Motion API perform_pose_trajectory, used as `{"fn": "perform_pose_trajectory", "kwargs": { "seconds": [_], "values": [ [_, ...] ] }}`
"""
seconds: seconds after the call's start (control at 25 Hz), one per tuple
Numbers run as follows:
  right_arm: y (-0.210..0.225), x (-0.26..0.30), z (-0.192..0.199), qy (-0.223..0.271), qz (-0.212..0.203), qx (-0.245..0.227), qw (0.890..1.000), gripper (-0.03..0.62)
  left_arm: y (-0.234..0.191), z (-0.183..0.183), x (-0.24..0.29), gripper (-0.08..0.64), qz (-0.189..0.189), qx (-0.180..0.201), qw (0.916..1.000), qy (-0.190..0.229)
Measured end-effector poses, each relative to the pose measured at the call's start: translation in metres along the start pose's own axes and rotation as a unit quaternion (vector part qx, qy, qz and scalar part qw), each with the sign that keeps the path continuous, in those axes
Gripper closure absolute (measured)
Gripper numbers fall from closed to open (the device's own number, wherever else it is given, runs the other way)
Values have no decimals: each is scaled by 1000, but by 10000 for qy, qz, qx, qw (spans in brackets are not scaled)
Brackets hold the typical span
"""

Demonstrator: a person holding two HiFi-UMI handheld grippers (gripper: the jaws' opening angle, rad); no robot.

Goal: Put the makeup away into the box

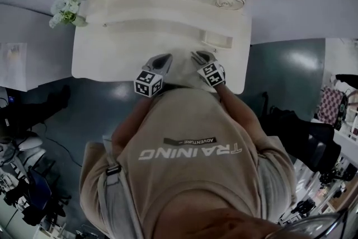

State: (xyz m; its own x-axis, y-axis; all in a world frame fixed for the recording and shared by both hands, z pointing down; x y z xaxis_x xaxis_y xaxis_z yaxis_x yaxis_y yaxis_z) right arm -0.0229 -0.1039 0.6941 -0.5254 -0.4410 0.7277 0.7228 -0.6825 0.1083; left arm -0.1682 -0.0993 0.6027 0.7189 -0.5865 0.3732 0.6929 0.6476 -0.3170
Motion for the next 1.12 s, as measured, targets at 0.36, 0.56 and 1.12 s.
{"fn": "perform_pose_trajectory", "kwargs": {
  "seconds": [0.36, 0.56, 1.12],
  "values": [
    [3, 15, -4, -231, -59, -264, 9994, 499, -11, 12, 0, 554, 7, -64, 9999, -139],
    [3, 18, -6, -250, -57, -343, 9991, 554, -17, 16, -3, 554, -30, -131, 9997, -179],
    [-7, -33, -20, 254, -501, -842, 9949, 555, 1, -4, 25, 554, 284, 36, 9995, -110]
  ]
}}
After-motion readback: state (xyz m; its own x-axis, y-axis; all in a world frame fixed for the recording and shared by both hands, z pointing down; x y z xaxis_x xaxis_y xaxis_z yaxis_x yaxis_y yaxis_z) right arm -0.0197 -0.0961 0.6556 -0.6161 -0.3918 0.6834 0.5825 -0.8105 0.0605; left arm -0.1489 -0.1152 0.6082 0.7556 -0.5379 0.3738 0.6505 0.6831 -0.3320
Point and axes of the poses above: the fingertips, and each gripper's own axes: x forward along the fingers, y to its right, z out of its underside, the point moved 3 cm from there along -x, backward along the fingers, and after that the axes turned 5 degrees about x, right-handed, at the moved point
